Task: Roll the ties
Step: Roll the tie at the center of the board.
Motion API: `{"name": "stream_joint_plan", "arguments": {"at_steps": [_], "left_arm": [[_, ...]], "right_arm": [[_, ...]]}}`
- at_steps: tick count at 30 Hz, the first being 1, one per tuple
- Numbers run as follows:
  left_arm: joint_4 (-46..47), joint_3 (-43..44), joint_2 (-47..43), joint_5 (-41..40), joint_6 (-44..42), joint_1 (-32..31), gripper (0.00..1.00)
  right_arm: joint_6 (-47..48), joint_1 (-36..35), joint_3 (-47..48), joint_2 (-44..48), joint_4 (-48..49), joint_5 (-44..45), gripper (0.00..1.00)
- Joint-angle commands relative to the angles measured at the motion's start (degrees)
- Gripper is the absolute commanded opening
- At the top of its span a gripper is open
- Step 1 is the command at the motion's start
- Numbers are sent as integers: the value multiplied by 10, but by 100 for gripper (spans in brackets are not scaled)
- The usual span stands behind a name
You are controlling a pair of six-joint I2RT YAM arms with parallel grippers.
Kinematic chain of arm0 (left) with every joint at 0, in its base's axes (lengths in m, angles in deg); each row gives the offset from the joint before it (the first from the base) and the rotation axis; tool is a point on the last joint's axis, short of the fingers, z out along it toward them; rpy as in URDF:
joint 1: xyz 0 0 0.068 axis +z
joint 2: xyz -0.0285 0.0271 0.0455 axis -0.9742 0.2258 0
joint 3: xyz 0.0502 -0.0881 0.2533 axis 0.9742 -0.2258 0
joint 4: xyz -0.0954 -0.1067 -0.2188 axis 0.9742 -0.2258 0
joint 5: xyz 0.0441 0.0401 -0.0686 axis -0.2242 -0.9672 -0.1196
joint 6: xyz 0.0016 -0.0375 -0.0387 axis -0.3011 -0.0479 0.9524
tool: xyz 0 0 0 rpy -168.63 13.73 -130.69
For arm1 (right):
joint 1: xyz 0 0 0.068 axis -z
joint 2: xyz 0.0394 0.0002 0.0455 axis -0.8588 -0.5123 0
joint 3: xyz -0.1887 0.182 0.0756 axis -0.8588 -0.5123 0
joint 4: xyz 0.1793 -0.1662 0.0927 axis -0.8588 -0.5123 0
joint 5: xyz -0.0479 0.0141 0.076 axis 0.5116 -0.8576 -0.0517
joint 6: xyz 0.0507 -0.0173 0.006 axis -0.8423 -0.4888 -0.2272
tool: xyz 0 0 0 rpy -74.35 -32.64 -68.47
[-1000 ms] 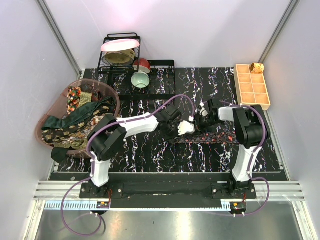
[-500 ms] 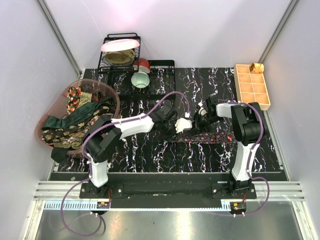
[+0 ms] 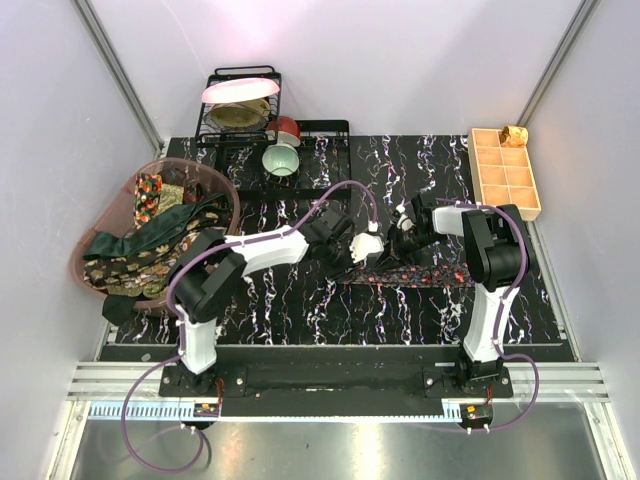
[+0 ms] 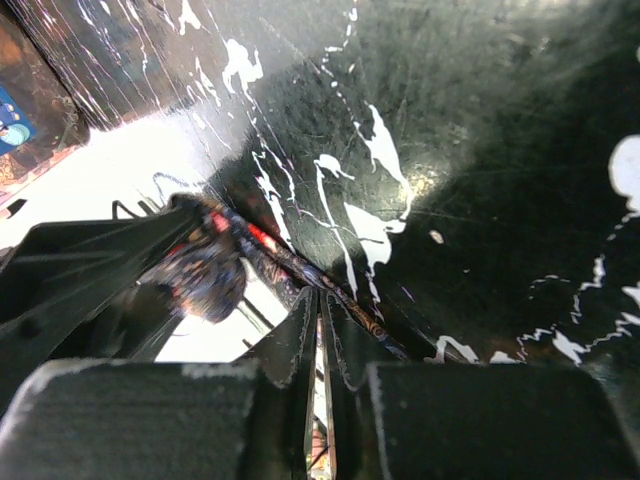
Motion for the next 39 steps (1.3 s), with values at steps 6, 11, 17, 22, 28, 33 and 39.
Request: {"name": "stream_joint_plan", "arguments": {"at_steps": [6,11,17,22,28,33,39], "left_arm": [[-43,19,46,-50,-23,-9,34],[-53,15,49,-50,-34,-13,36],[-55,17,51,-51,-37,-17,38],[-57,25,56,-47,-40,-17,38],[-58,25,51,-41,-43,-17,38],[-58,23,51,-36,-40,-17,38],[-58,24,52,-33,-41,-16,38]], "right_arm": [[34,-1,-1,21,-24,56,18],[13,2,4,67,18,-37,32],[-54,-9,-46,99,92,-107,43],[-104,-36,-84,85,164,-127,50],[-120,-52,-96,72,213,-123,47],[-130,-66,-91,58,230,-109,42],[-113,-69,-73,43,210,-96,37]]}}
